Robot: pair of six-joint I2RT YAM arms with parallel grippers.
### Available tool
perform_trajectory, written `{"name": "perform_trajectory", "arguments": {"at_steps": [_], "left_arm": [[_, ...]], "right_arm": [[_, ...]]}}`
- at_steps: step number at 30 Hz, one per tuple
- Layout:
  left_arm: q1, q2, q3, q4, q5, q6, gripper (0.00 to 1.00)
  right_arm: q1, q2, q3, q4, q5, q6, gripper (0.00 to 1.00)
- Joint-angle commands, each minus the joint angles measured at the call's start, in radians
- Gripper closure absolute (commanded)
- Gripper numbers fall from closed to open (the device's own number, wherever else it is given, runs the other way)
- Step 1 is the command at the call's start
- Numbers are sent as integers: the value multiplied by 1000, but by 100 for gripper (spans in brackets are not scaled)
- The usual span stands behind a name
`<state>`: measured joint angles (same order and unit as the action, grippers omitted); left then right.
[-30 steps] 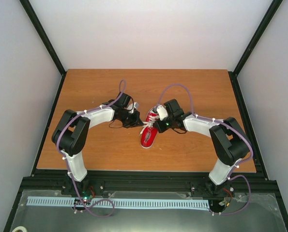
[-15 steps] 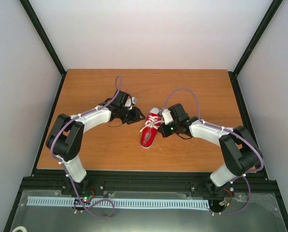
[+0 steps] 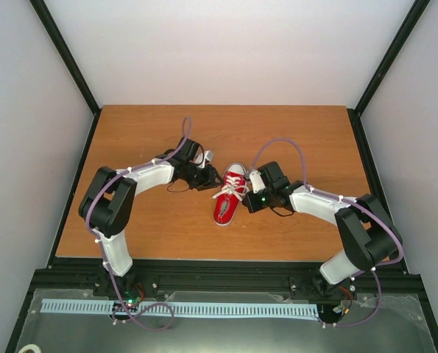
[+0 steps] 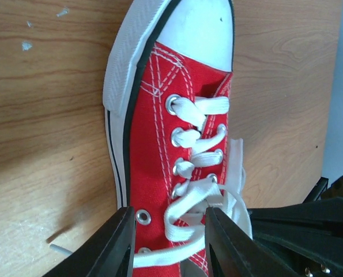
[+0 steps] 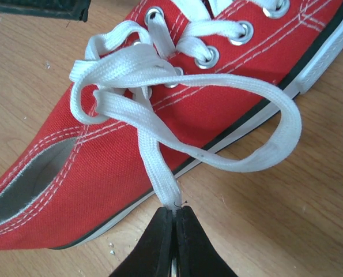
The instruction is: Tie the shoes
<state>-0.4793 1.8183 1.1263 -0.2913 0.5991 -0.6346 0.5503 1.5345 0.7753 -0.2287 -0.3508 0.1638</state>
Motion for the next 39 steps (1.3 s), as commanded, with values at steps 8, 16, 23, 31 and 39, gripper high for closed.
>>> {"name": "perform_trajectory", "arguments": {"at_steps": [8,16,23,31,39], "left_arm": [[2,73,82,-52,21,24,66],[-12,97,96,-57,37,27,67],[-30,102,107,-54,47,27,79],[-42,55,85,-52,-14,18,76],[-49,20,86,-56,-58,7,72]], "right_arm": [[4,-24,-38,28,-1,22,97],[4,-16,-42,40,-8,28,97],[4,-11,-45,44,-9,28,97],[4,-5,-45,51,-16,31,97],[4,2,-44,51,-22,30,97]]}}
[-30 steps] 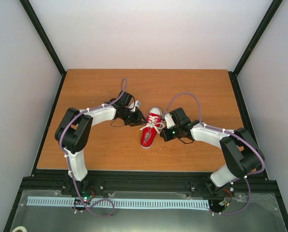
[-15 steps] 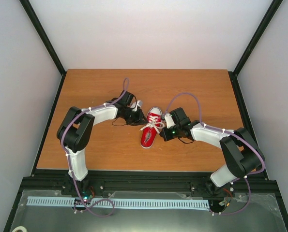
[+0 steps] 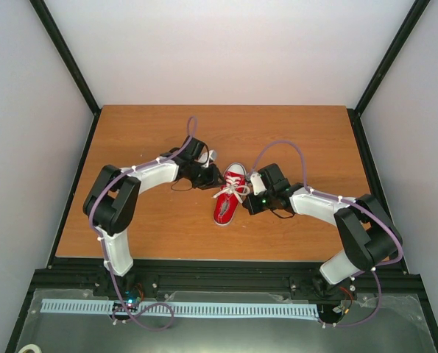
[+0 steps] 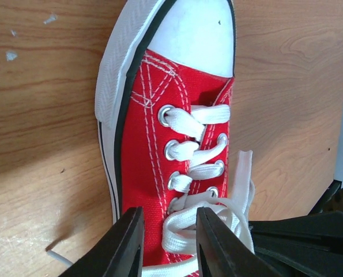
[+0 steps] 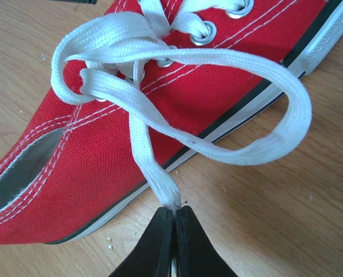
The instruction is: Tie the shoes
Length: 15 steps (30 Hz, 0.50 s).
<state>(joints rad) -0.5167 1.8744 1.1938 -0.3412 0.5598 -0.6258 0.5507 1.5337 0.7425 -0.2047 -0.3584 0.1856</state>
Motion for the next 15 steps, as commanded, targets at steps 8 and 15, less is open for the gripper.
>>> {"name": "perform_trajectory", "arguments": {"at_steps": [8,15], "left_arm": [[-25,-8,32,-5,20,-4,84],[-30,20,39,-23,35,-5,85]], "right_arm": [[3,7,-8,28,-17,8,97],[3,11,-9,31,-17,8,97]]}}
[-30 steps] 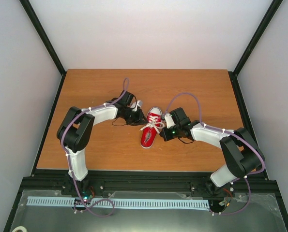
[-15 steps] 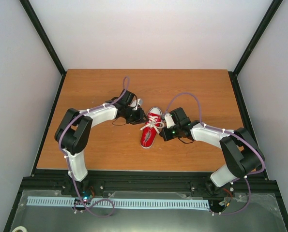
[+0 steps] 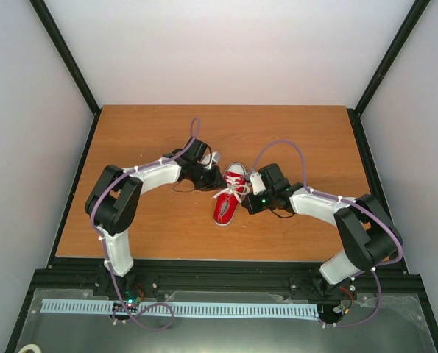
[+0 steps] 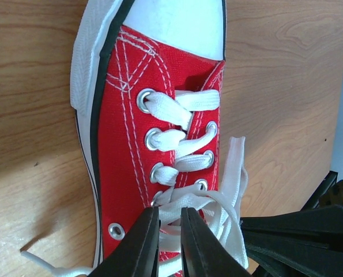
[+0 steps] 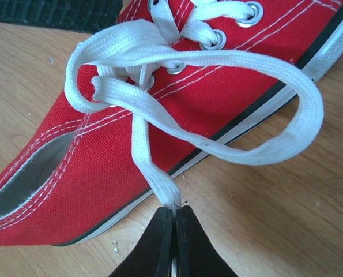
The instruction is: Tie the shoes
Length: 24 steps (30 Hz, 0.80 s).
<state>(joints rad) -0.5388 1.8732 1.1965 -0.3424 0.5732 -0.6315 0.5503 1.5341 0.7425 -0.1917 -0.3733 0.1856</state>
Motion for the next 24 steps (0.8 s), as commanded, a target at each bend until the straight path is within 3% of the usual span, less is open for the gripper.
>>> {"name": "perform_trajectory", "arguments": {"at_steps": [1,8,19,24], "left_arm": [[-9,24,37,-23,24,-1,85],[-15,35,43,-47,24,-7,85],[-22,72,46,-57,36,-6,76],[-27,81,44,-26,47,-19,86]], "right_arm": [[3,10,-9,18,-3,8,97],[4,11,-9,20,-3,9,97],[4,12,-11,24,-4,9,97],[4,7,-22,48,-9,34,97]]}}
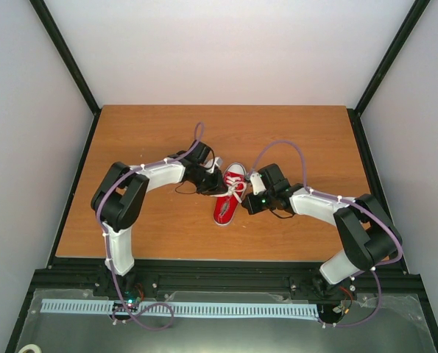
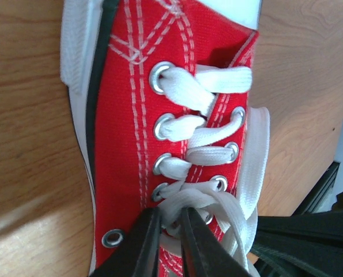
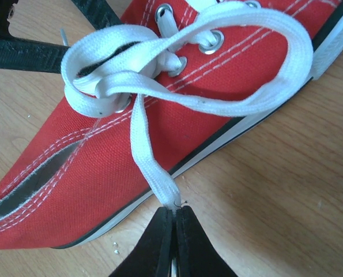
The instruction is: Tie the shoes
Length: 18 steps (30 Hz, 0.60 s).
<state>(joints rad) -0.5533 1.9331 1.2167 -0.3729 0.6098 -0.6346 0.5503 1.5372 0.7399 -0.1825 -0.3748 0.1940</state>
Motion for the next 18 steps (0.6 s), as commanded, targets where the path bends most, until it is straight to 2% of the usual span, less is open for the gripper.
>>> {"name": "perform_trajectory", "arguments": {"at_steps": [1,3,7,9,12,13,16,18], "left_arm": [[-13,19,22,10,9,-18,91],[-13,9,20,20,2,-23,98],[-13,-37,4,43,-44,-29,99],[-12,-77,-16,60,-73,-37,99],[-11,-120,-38,85,-99,-51,99],[-12,-130,-44,92,-102,-56,99],[-11,-142,-51,100,-102,-61,99],[-11,-144,-52,98,-102,-62,99]], "right_arm": [[4,1,-23,46,-9,33,97],[3,-6,-31,59,-9,53,95],[-3,-38,-52,73,-2,93,85],[-18,-65,-64,73,0,110,76],[-59,-113,-79,72,-5,138,53],[-71,-129,-83,74,-11,147,48],[-104,-153,-81,75,-19,200,40],[-121,-141,-72,70,-17,255,38]]}}
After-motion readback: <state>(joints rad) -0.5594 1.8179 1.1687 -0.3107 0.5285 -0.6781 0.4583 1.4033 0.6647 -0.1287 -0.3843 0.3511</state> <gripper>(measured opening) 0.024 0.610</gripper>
